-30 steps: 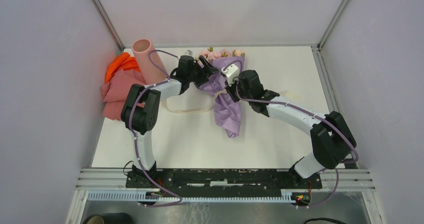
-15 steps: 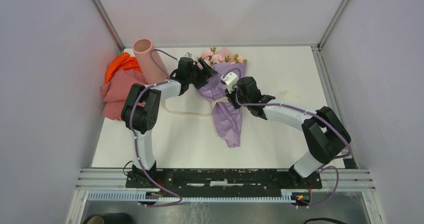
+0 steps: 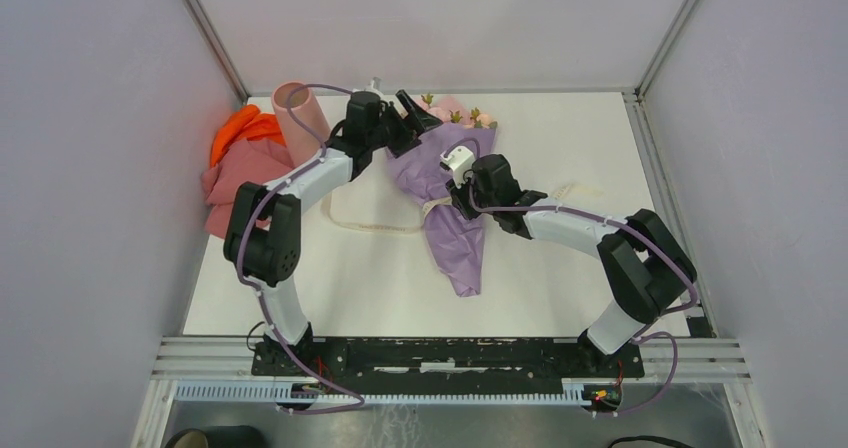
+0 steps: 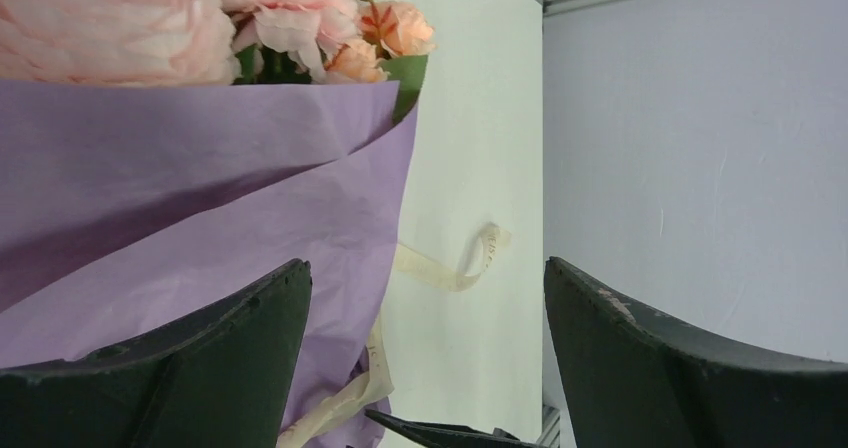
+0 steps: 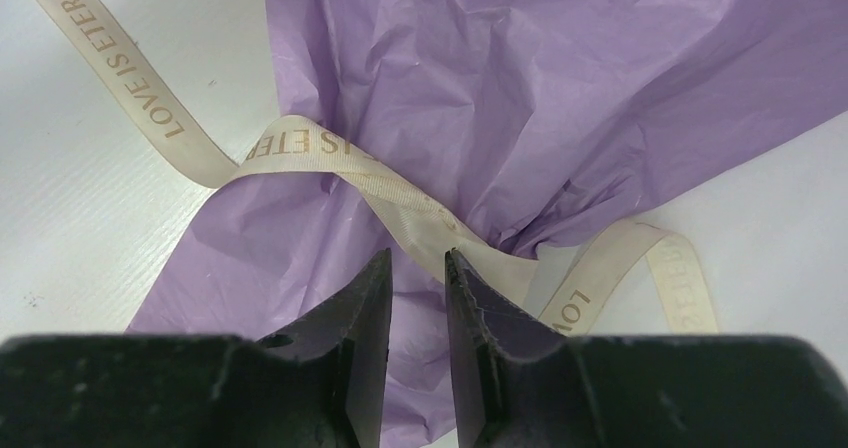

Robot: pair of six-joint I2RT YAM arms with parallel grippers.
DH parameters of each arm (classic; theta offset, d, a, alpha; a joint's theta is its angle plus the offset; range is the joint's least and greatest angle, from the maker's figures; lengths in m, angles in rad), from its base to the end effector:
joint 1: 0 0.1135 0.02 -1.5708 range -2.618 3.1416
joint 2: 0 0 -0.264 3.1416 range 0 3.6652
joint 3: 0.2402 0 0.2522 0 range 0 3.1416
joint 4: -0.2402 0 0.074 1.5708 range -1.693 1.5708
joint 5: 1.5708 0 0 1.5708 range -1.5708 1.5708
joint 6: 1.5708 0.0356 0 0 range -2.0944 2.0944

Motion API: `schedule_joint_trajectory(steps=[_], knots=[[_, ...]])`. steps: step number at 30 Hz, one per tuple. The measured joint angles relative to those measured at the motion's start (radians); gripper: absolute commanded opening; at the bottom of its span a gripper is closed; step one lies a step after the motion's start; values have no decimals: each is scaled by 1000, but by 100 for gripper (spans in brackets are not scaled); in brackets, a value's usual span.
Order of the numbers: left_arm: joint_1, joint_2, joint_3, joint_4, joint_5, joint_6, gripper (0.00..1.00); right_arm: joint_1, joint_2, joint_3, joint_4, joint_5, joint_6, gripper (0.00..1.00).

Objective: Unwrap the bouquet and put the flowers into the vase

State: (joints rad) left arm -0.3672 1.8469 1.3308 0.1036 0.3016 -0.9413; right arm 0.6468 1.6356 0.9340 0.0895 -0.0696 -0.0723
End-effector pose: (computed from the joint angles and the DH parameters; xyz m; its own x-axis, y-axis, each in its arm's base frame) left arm 0.4009 -0.1655 0.2555 -0.7027 -0.5567 -0.4431 0.0489 0.5835 -0.8106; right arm 0.2799 0.2144 0.2017 -0.4106 -0.4004 -0.8192 -0.6780 0.7348 -0.0193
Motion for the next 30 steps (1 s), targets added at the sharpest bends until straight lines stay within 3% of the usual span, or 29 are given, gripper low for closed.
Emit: schedule_joint_trajectory(steps=[5, 14, 16, 19, 30], knots=[[-28, 29, 6, 28, 37, -16, 90, 0, 0, 0, 1, 3, -4, 31], [-63, 220, 6, 107, 99, -79, 90, 0, 75, 17, -1, 42, -15, 35], [-64, 223, 6, 116, 102, -84, 90, 0, 95, 25, -9, 47, -18, 30], [-65, 223, 7, 131, 103, -87, 90, 0, 114, 37, -12, 50, -27, 0], [-65, 255, 13, 145, 103, -87, 90, -2, 59, 30, -27, 64, -26, 0]])
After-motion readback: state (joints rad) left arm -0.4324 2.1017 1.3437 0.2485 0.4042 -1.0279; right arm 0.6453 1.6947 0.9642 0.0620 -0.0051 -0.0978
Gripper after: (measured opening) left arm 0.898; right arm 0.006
